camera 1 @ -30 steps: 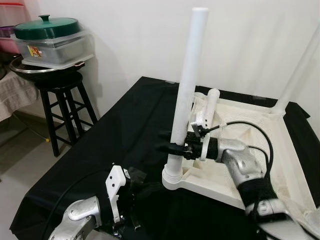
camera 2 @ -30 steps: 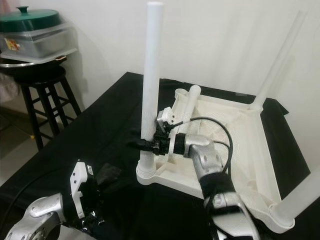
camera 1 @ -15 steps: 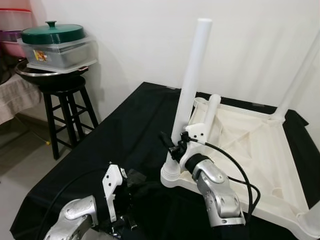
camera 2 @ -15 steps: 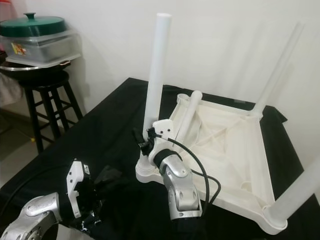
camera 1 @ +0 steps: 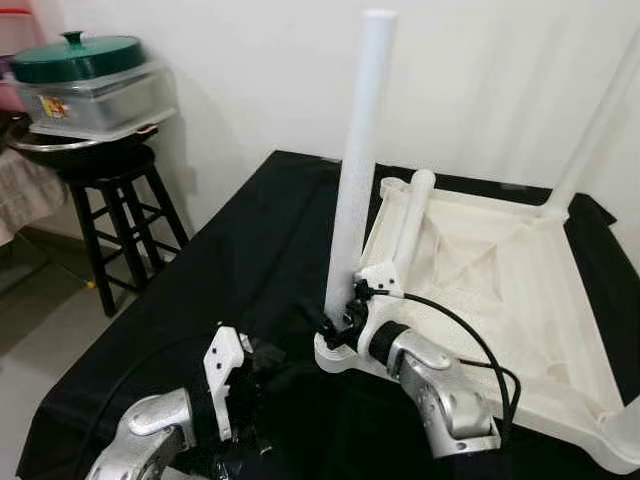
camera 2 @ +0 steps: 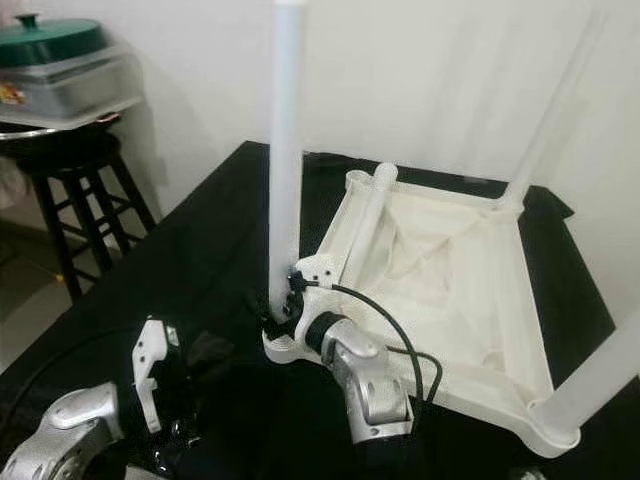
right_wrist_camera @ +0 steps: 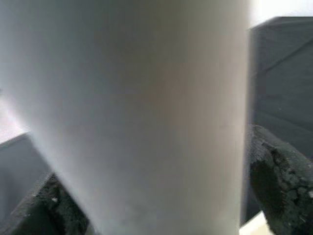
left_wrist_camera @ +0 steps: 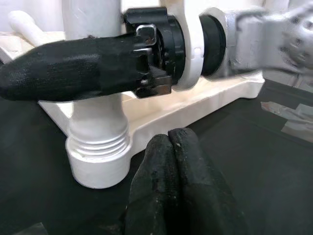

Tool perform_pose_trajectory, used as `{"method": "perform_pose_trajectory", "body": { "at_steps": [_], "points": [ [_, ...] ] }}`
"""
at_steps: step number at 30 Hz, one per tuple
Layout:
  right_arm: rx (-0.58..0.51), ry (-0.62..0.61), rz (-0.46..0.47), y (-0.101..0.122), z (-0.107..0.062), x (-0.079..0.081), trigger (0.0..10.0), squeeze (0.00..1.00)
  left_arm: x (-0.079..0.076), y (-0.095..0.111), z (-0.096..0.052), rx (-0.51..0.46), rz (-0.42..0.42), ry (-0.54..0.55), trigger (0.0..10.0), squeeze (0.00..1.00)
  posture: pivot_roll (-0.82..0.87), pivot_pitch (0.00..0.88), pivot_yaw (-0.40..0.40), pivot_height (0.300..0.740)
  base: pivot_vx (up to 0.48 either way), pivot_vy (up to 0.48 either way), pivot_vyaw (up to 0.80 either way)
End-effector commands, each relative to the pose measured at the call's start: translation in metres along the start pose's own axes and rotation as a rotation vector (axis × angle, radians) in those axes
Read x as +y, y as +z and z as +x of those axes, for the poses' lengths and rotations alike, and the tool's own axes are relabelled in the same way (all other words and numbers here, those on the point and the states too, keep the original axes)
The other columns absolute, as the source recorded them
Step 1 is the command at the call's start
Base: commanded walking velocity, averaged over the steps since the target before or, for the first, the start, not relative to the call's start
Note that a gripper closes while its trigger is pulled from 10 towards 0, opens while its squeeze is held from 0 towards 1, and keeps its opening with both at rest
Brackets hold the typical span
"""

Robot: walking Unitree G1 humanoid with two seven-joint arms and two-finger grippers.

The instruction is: Building children table

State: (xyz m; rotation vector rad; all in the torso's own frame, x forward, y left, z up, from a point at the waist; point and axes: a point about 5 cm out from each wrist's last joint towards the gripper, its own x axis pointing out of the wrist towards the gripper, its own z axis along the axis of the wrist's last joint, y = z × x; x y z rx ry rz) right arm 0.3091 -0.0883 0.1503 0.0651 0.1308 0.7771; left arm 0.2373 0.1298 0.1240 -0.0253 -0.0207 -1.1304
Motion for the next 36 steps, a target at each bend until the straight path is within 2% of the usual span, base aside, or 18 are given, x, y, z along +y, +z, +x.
{"method": "perform_pose_trajectory", "body": {
  "at_steps": [1, 2, 4, 8, 9, 11, 12, 21, 26, 30, 31, 32, 33, 34, 35, 36],
  "points": [
    [-0.042, 0.177, -0.066, 0.019, 0.006, -0.002, 10.0, 0.0, -0.001, -0.002, -0.001, 0.037, 0.006, -0.024, 10.0, 0.0, 0.02, 0.0, -0.1, 0.74, 0.0, 0.0, 0.0],
    [-0.045, 0.293, -0.115, 0.031, 0.007, -0.012, 10.0, 0.0, -0.002, -0.003, 0.0, 0.041, 0.007, -0.034, 10.0, 0.0, 0.02, 0.0, -0.118, 0.74, 0.0, 0.0, 0.0],
    [-0.04, 0.409, -0.163, 0.045, 0.008, -0.024, 10.0, 0.0, -0.004, -0.004, 0.003, 0.041, 0.008, -0.041, 10.0, 0.0, 0.03, 0.0, -0.13, 0.74, 0.0, 0.0, 0.0],
    [-0.028, 0.456, -0.171, 0.052, 0.011, -0.029, 10.0, 0.0, -0.005, -0.004, 0.004, 0.04, 0.008, -0.04, 10.0, 0.0, 0.03, 0.0, -0.139, 0.74, 0.0, 0.0, 0.0],
    [-0.037, 0.51, -0.133, 0.061, 0.016, -0.033, 3.4, 0.0, -0.005, -0.004, 0.004, 0.036, 0.004, -0.037, 10.0, 0.0, 0.04, 0.0, -0.149, 0.74, 0.0, 0.0, 0.0],
    [-0.037, 0.51, -0.133, 0.061, 0.016, -0.033, 3.4, 0.0, -0.005, -0.004, 0.004, 0.036, 0.004, -0.037, 10.0, 0.0, 0.04, 0.0, -0.149, 0.74, 0.0, 0.0, 0.0],
    [-0.04, 0.531, -0.11, 0.064, 0.017, -0.034, 0.0, 0.0, -0.005, -0.005, 0.004, 0.035, 0.002, -0.037, 10.0, 0.0, 0.04, 0.0, -0.151, 0.74, 0.0, 0.0, 0.0],
    [-0.008, 0.639, -0.075, 0.057, 0.017, -0.035, 0.0, 0.0, -0.003, -0.006, 0.004, 0.046, 0.0, -0.049, 10.0, 0.0, 0.05, 0.0, -0.176, 0.74, 0.0, 0.0, 0.0],
    [-0.031, 0.629, -0.052, 0.051, 0.013, -0.035, 0.0, 0.0, -0.004, -0.006, 0.004, 0.048, -0.003, -0.053, 10.0, 0.0, 0.05, 0.0, -0.185, 0.74, 0.0, 0.0, 0.0],
    [-0.054, 0.597, -0.014, 0.037, 0.011, -0.027, 0.0, 0.0, -0.003, -0.006, 0.004, 0.045, -0.008, -0.051, 10.0, 0.0, 0.05, 0.0, -0.188, 0.74, 0.0, 0.0, 0.0],
    [-0.048, 0.559, 0.014, 0.027, 0.012, -0.022, 0.0, 0.0, -0.004, -0.006, 0.004, 0.044, -0.009, -0.05, 10.0, 0.0, 0.05, 0.0, -0.194, 0.74, 0.0, 0.0, 0.0],
    [-0.026, 0.408, -0.012, 0.014, 0.019, -0.014, 0.0, 0.0, -0.004, -0.006, 0.004, 0.044, -0.011, -0.05, 10.0, 0.0, 0.06, 0.0, -0.206, 0.74, 0.0, 0.0, 0.0],
    [-0.026, 0.408, -0.012, 0.014, 0.019, -0.014, 0.0, 0.0, -0.004, -0.006, 0.004, 0.044, -0.011, -0.05, 10.0, 0.0, 0.06, 0.0, -0.206, 0.74, 0.0, 0.0, 0.0],
    [0.01, 0.167, 0.108, -0.015, 0.021, 0.011, 0.0, 0.0, -0.003, -0.006, 0.003, 0.046, -0.013, -0.051, 10.0, 0.0, 0.06, 0.0, -0.202, 0.74, 0.0, 0.0, 0.0],
    [0.042, 0.037, 0.087, -0.027, 0.018, 0.03, 0.0, 0.0, -0.002, -0.006, 0.002, 0.048, -0.016, -0.052, 10.0, 0.0, 0.07, 0.0, -0.196, 0.74, 0.0, 0.0, 0.0],
    [0.002, -0.074, 0.025, -0.022, 0.015, 0.034, 0.0, 0.0, -0.001, -0.006, 0.002, 0.05, -0.018, -0.053, 10.0, 0.0, 0.06, 0.0, -0.196, 0.74, 0.0, 0.0, 0.0]
  ]
}}
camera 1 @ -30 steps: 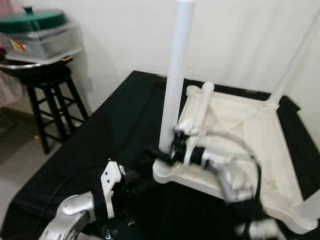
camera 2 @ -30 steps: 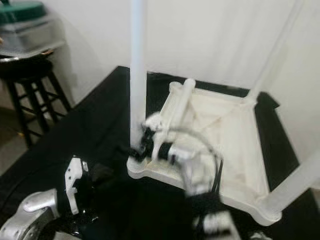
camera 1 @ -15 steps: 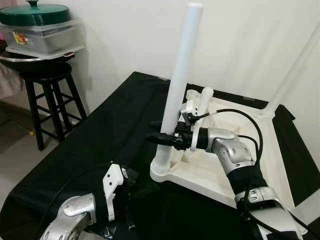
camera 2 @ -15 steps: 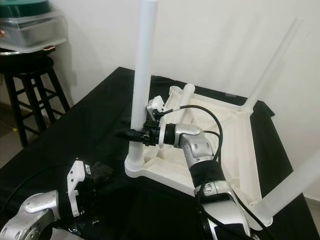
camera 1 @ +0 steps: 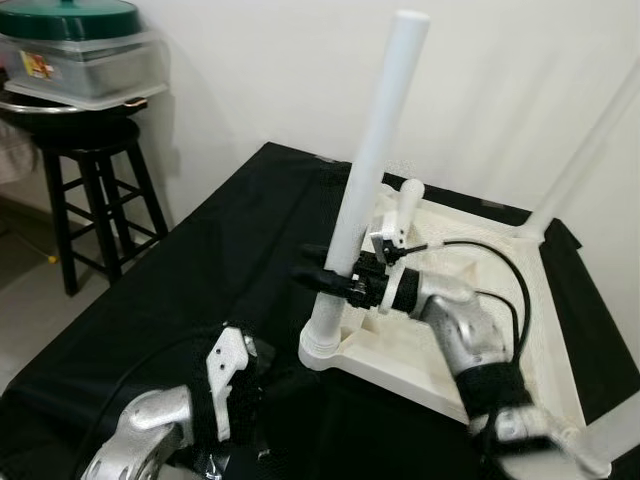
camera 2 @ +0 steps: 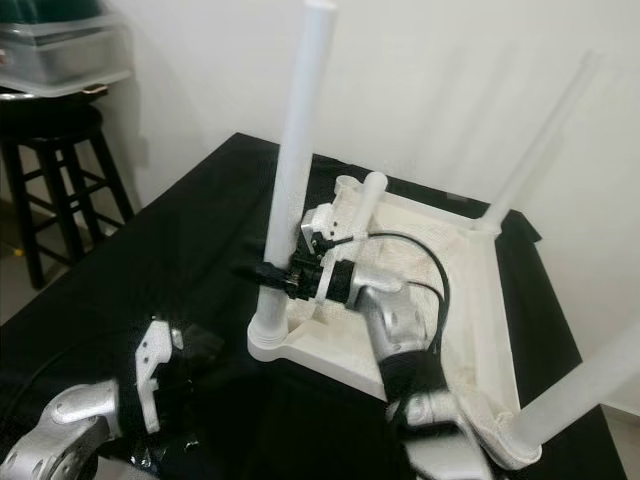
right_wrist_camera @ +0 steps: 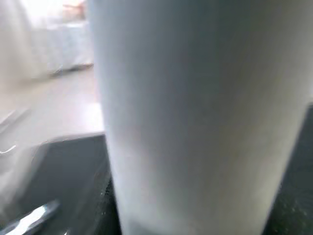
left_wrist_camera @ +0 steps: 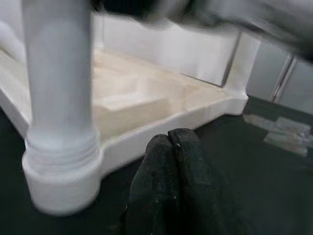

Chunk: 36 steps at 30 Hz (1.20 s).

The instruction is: Building children table

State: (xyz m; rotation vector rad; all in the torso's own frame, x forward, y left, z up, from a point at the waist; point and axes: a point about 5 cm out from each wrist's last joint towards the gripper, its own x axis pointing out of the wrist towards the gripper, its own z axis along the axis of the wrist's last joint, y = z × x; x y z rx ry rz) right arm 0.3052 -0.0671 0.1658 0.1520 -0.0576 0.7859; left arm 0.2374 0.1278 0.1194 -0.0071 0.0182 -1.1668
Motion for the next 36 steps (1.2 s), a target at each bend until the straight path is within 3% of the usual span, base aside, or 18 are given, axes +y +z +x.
{"method": "perform_pose_trajectory", "body": {
  "at_steps": [1, 3, 5, 10, 11, 12, 13, 14, 15, 23, 30, 32, 33, 34, 35, 36],
  "points": [
    [0.203, -0.097, 0.009, -0.036, -0.002, 0.014, 0.0, 0.0, 0.0, -0.001, 0.0, 0.01, -0.012, -0.017, 10.0, 0.0, 0.06, 0.0, -0.196, 0.74, 0.0, 0.0, 0.0],
    [0.141, -0.243, 0.081, -0.027, 0.001, -0.009, 0.0, 0.0, 0.002, -0.002, -0.001, 0.012, -0.016, -0.017, 10.0, 0.0, 0.04, 0.0, -0.189, 0.74, 0.0, 0.0, 0.0],
    [0.141, -0.277, 0.085, -0.028, 0.0, -0.017, 0.0, 0.0, 0.003, -0.002, -0.001, 0.009, -0.02, -0.016, 10.0, 0.0, 0.04, 0.0, -0.176, 0.74, 0.0, 0.0, 0.0],
    [0.156, -0.249, 0.07, -0.032, -0.001, -0.014, 0.0, 0.0, 0.004, -0.002, 0.0, 0.011, -0.025, -0.021, 10.0, 0.0, 0.04, 0.0, -0.183, 0.74, 0.0, 0.0, 0.0],
    [0.17, -0.243, 0.058, -0.033, -0.001, -0.013, 0.9, 0.0, 0.005, -0.002, 0.0, 0.007, -0.026, -0.016, 10.0, 0.0, 0.04, 0.0, -0.179, 0.74, 0.0, 0.0, 0.0],
    [0.178, -0.251, 0.061, -0.034, -0.001, -0.012, 10.0, 0.0, 0.005, -0.003, 0.0, 0.005, -0.025, -0.012, 10.0, 0.0, 0.04, 0.0, -0.177, 0.74, 0.0, 0.0, 0.0],
    [0.178, -0.251, 0.061, -0.034, -0.001, -0.012, 10.0, 0.0, 0.005, -0.003, 0.0, 0.005, -0.025, -0.012, 10.0, 0.0, 0.04, 0.0, -0.177, 0.74, 0.0, 0.0, 0.0],
    [0.177, -0.256, 0.062, -0.033, -0.001, -0.012, 10.0, 0.8, 0.005, -0.003, 0.0, 0.003, -0.026, -0.01, 10.0, 0.0, 0.04, 0.0, -0.177, 0.74, 0.0, 0.0, 0.0],
    [0.176, -0.25, 0.071, -0.031, -0.002, -0.006, 10.0, 1.0, 0.005, -0.003, 0.001, 0.002, -0.027, -0.01, 10.0, 0.0, 0.04, 0.0, -0.165, 0.74, 0.0, 0.0, 0.0],
    [0.136, -0.258, 0.1, -0.021, -0.001, -0.003, 10.0, 1.0, 0.006, -0.001, 0.002, -0.025, -0.034, 0.011, 10.0, 0.0, 0.03, 0.0, -0.155, 0.74, 0.0, 0.0, 0.0],
    [0.118, -0.181, 0.098, -0.013, -0.001, -0.006, 10.0, 1.0, 0.008, 0.0, 0.001, -0.043, -0.035, 0.033, 10.0, 0.0, 0.0, 0.0, -0.124, 0.74, 0.0, 0.0, 0.0],
    [0.134, -0.111, 0.095, -0.014, -0.004, -0.004, 10.0, 1.0, 0.008, 0.0, 0.001, -0.047, -0.034, 0.038, 10.0, 0.0, 0.0, 0.0, -0.122, 0.74, 0.0, 0.0, 0.0],
    [0.154, -0.007, 0.065, -0.013, -0.008, -0.001, 10.0, 0.6, 0.008, 0.001, 0.001, -0.048, -0.032, 0.041, 10.0, 0.0, 0.0, 0.0, -0.118, 0.74, 0.0, 0.0, 0.0],
    [0.172, 0.065, 0.046, -0.012, -0.011, 0.001, 10.0, 0.6, 0.008, 0.001, 0.002, -0.049, -0.031, 0.042, 10.0, 0.0, 0.0, 0.0, -0.118, 0.74, 0.0, 0.0, 0.0],
    [0.182, 0.16, 0.009, -0.009, -0.014, -0.003, 10.0, 0.0, 0.007, 0.001, 0.003, -0.047, -0.029, 0.041, 10.0, 0.0, 0.0, 0.0, -0.119, 0.74, 0.0, 0.0, 0.0],
    [0.188, 0.214, -0.016, -0.007, -0.015, -0.006, 10.0, 0.0, 0.007, 0.001, 0.003, -0.046, -0.028, 0.04, 10.0, 0.0, 0.0, 0.0, -0.119, 0.74, 0.0, 0.0, 0.0]
  ]
}}
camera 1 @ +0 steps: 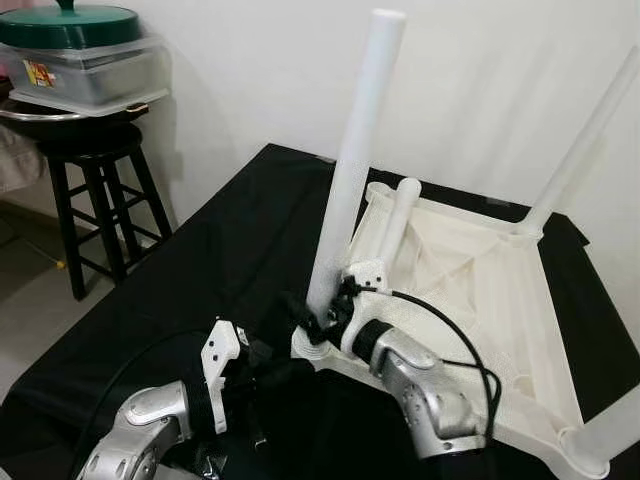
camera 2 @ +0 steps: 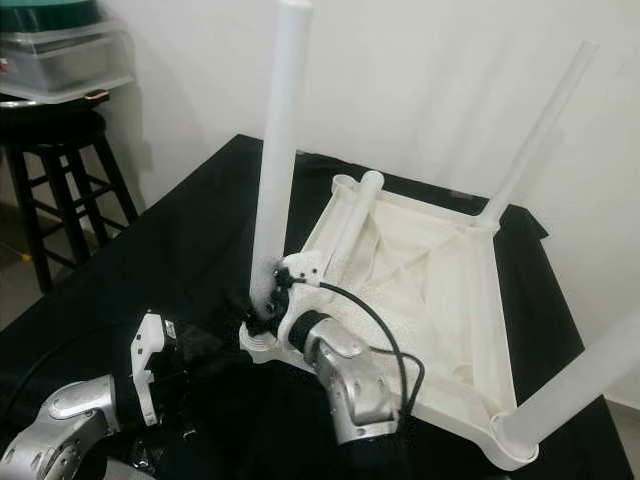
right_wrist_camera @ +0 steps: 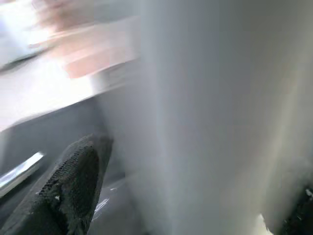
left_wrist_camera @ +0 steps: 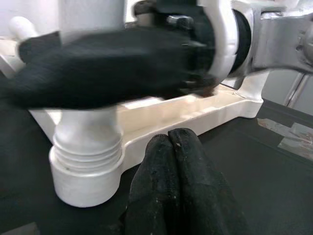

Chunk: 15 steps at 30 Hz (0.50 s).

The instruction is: Building children table

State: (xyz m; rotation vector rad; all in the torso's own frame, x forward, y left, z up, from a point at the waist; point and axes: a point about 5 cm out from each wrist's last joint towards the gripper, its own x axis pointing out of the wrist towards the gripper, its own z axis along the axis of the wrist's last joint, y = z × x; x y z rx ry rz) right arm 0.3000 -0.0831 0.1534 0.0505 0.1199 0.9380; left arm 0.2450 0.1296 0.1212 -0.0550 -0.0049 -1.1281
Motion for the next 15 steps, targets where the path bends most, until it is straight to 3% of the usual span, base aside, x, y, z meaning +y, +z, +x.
{"method": "perform_pose_trajectory", "body": {
  "at_steps": [1, 6, 10, 15],
  "points": [
    [-0.019, 0.117, -0.023, 0.007, 0.0, -0.003, 10.0, 0.0, -0.001, -0.001, 0.003, -0.002, 0.0, 0.001, 10.0, 0.0, 0.01, 0.0, -0.125, 0.74, 0.0, 0.0, 0.0],
    [-0.035, 0.205, -0.048, 0.02, 0.001, -0.017, 10.0, 0.0, -0.002, 0.0, 0.004, -0.002, 0.003, 0.002, 10.0, 0.0, 0.01, 0.0, -0.125, 0.74, 0.0, 0.0, 0.0],
    [-0.017, 0.332, -0.075, 0.036, 0.008, -0.037, 10.0, 0.0, -0.006, 0.0, 0.005, 0.0, 0.008, 0.005, 10.0, 0.0, 0.04, 0.0, -0.132, 0.74, 0.0, 0.0, 0.0],
    [0.027, 0.443, -0.059, 0.036, 0.008, -0.042, 10.0, 0.0, -0.007, -0.001, 0.005, 0.005, 0.008, 0.003, 10.0, 0.0, 0.05, 0.0, -0.132, 0.74, 0.0, 0.0, 0.0]
  ]
}}
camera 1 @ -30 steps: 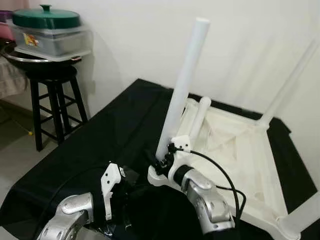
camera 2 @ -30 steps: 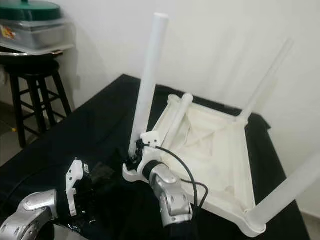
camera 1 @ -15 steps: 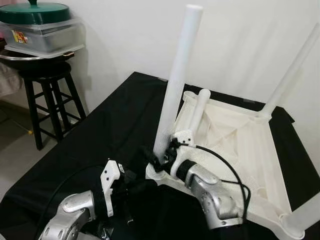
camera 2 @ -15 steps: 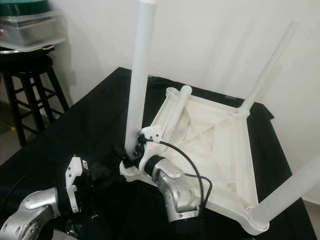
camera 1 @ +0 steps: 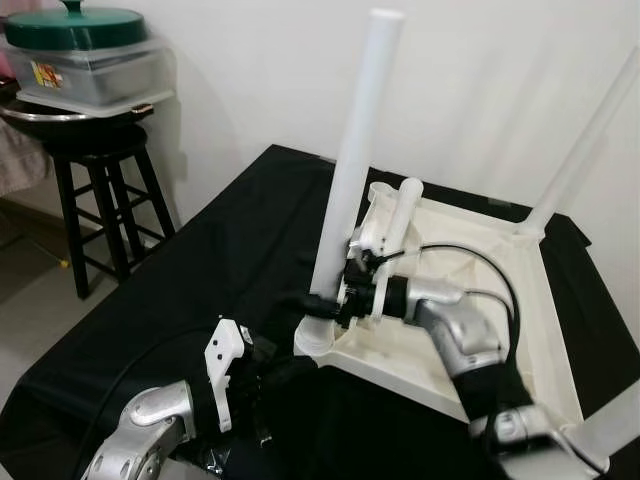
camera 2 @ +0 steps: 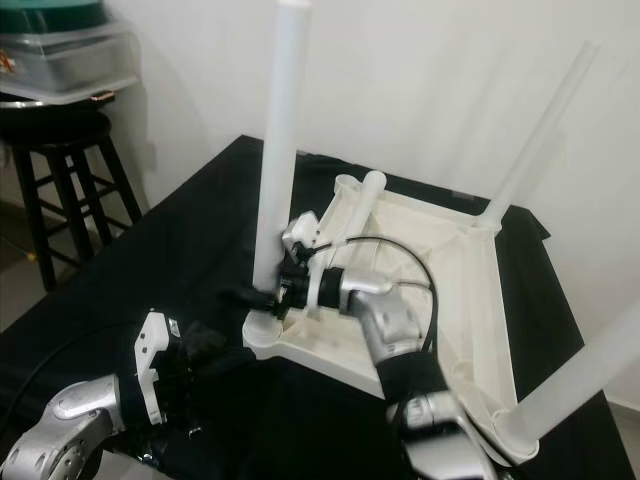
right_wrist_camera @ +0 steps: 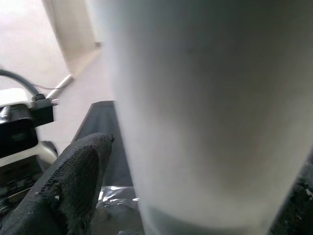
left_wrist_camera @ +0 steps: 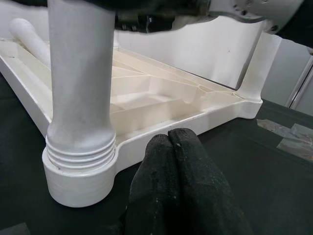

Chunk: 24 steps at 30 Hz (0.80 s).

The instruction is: Building children table

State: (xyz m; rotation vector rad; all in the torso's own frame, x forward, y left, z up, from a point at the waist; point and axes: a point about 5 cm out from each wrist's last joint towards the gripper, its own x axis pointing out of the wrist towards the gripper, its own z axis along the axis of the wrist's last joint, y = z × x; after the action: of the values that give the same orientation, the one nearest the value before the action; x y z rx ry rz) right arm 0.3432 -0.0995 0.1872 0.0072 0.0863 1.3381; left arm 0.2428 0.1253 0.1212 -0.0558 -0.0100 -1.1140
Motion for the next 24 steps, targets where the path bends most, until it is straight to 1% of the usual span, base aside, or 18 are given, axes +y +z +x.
{"method": "perform_pose_trajectory", "body": {
  "at_steps": [1, 3, 4, 5, 7, 13, 16, 18, 19, 20, 21, 22, 23, 24],
  "points": [
    [0.032, 0.082, 0.022, -0.003, -0.002, -0.002, 6.5, 0.0, -0.004, 0.0, 0.002, 0.011, 0.006, -0.012, 10.0, 0.0, 0.06, 0.0, -0.133, 0.74, 0.0, 0.0, 0.0],
    [0.042, 0.106, 0.027, -0.004, -0.003, -0.003, 6.5, 0.0, -0.004, 0.0, 0.002, 0.011, 0.006, -0.012, 10.0, 0.0, 0.06, 0.0, -0.133, 0.74, 0.0, 0.0, 0.0],
    [0.055, 0.151, 0.045, -0.004, -0.005, -0.003, 0.0, 0.0, -0.005, -0.001, 0.002, 0.012, 0.006, -0.013, 10.0, 0.0, 0.06, 0.0, -0.133, 0.74, 0.0, 0.0, 0.0],
    [0.062, 0.18, 0.053, -0.004, -0.006, -0.002, 0.0, 0.0, -0.005, -0.001, 0.002, 0.013, 0.005, -0.013, 10.0, 0.0, 0.06, 0.0, -0.132, 0.74, 0.0, 0.0, 0.0],
    [0.065, 0.202, 0.057, -0.004, -0.007, -0.002, 0.0, 0.0, -0.006, -0.001, 0.002, 0.013, 0.005, -0.013, 10.0, 0.0, 0.06, 0.0, -0.133, 0.74, 0.0, 0.0, 0.0],
    [0.045, 0.206, 0.066, -0.006, -0.01, -0.006, 0.0, 0.0, -0.007, -0.001, 0.002, 0.01, 0.0, -0.014, 10.0, 0.0, 0.05, 0.0, -0.122, 0.74, 0.0, 0.0, 0.0],
    [0.057, 0.154, 0.037, -0.016, -0.012, -0.005, 0.0, 0.0, -0.007, 0.0, 0.002, 0.01, -0.003, -0.019, 10.0, 0.0, 0.04, 0.0, -0.119, 0.74, 0.0, 0.0, 0.0],
    [0.062, 0.137, 0.027, -0.018, -0.013, -0.004, 0.0, 0.0, -0.007, 0.0, 0.002, 0.01, -0.004, -0.02, 10.0, 0.0, 0.04, 0.0, -0.119, 0.74, 0.0, 0.0, 0.0],
    [0.077, 0.065, 0.005, -0.023, -0.012, -0.003, 0.0, 0.0, -0.007, 0.0, 0.001, 0.01, -0.005, -0.02, 10.0, 0.0, 0.04, 0.0, -0.118, 0.74, 0.0, 0.0, 0.0],
    [0.077, 0.065, 0.005, -0.023, -0.012, -0.003, 0.0, 0.0, -0.007, 0.0, 0.001, 0.01, -0.005, -0.02, 10.0, 0.0, 0.04, 0.0, -0.118, 0.74, 0.0, 0.0, 0.0],
    [0.086, 0.018, -0.01, -0.026, -0.011, -0.003, 0.0, 0.0, -0.007, 0.0, 0.001, 0.009, -0.005, -0.019, 10.0, 0.0, 0.04, 0.0, -0.118, 0.74, 0.0, 0.0, 0.0],
    [0.029, -0.349, 0.028, -0.031, 0.005, -0.005, 0.0, 0.0, -0.008, 0.0, 0.0, 0.01, -0.005, -0.018, 10.0, 0.0, 0.03, 0.0, -0.128, 0.74, 0.0, 0.0, 0.0],
    [-0.003, -0.631, 0.076, -0.035, 0.008, -0.007, 0.0, 0.0, -0.008, 0.001, -0.001, 0.011, -0.004, -0.017, 10.0, 0.0, 0.03, 0.0, -0.128, 0.74, 0.0, 0.0, 0.0],
    [0.011, -0.737, 0.159, -0.057, 0.02, 0.025, 0.0, 0.0, -0.007, 0.002, -0.003, 0.011, -0.005, -0.016, 10.0, 0.0, 0.02, 0.0, -0.108, 0.74, 0.0, 0.0, 0.0]
  ]
}}
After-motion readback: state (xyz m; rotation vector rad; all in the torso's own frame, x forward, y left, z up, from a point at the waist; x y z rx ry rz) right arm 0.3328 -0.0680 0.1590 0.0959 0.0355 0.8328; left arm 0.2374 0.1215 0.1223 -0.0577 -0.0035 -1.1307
